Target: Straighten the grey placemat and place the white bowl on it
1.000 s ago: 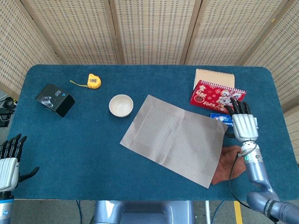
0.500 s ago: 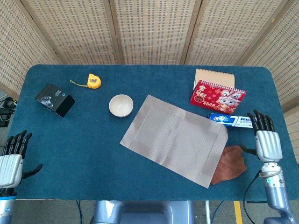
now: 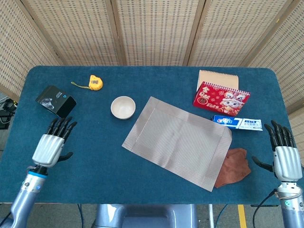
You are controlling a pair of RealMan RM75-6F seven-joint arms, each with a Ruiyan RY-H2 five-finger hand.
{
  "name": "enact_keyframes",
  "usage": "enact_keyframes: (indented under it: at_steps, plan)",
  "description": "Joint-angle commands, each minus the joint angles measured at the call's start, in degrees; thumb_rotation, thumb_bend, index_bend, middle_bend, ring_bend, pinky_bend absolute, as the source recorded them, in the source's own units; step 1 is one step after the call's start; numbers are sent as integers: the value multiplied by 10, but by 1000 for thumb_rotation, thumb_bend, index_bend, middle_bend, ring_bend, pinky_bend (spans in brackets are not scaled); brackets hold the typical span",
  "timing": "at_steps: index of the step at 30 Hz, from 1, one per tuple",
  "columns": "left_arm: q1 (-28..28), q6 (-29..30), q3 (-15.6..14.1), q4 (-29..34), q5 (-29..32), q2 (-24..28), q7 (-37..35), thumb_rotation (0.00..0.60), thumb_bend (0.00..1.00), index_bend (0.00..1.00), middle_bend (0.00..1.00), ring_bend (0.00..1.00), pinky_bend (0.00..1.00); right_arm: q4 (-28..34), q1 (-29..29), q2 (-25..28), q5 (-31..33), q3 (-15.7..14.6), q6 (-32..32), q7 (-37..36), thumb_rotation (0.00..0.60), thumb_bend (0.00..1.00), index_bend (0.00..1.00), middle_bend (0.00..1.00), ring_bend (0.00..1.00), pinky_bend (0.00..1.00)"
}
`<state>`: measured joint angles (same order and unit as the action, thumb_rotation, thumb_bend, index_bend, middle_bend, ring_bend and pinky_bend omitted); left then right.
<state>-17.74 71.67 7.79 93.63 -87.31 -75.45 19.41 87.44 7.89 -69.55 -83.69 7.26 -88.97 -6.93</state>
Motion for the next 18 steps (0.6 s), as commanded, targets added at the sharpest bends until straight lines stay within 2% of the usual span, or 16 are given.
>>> enact_keyframes:
  at_steps: [1, 7, 11, 15, 18]
  plan:
    - [-57, -66, 19, -16, 29, -43, 48, 600, 111, 78, 0, 0, 0, 9, -3, 8, 1, 2, 1, -11, 600, 105, 107, 0, 0, 0]
    - [-99, -108, 24, -38, 47, -84, 81, 600, 111, 87, 0, 0, 0, 14, -5, 15, -1, 6, -2, -20, 600, 105, 107, 0, 0, 0]
    - [-127, -132, 26, -61, 53, -115, 101, 600, 111, 148, 0, 0, 0, 17, -7, 20, 0, 8, -1, -30, 600, 104, 107, 0, 0, 0]
    - [-168, -161, 27, -119, 66, -184, 140, 600, 111, 206, 0, 0, 0, 21, -9, 27, 2, 12, 0, -48, 600, 105, 107, 0, 0, 0]
    - [-181, -161, 28, -151, 74, -215, 156, 600, 111, 225, 0, 0, 0, 18, -8, 28, 3, 14, 2, -52, 600, 106, 107, 0, 0, 0]
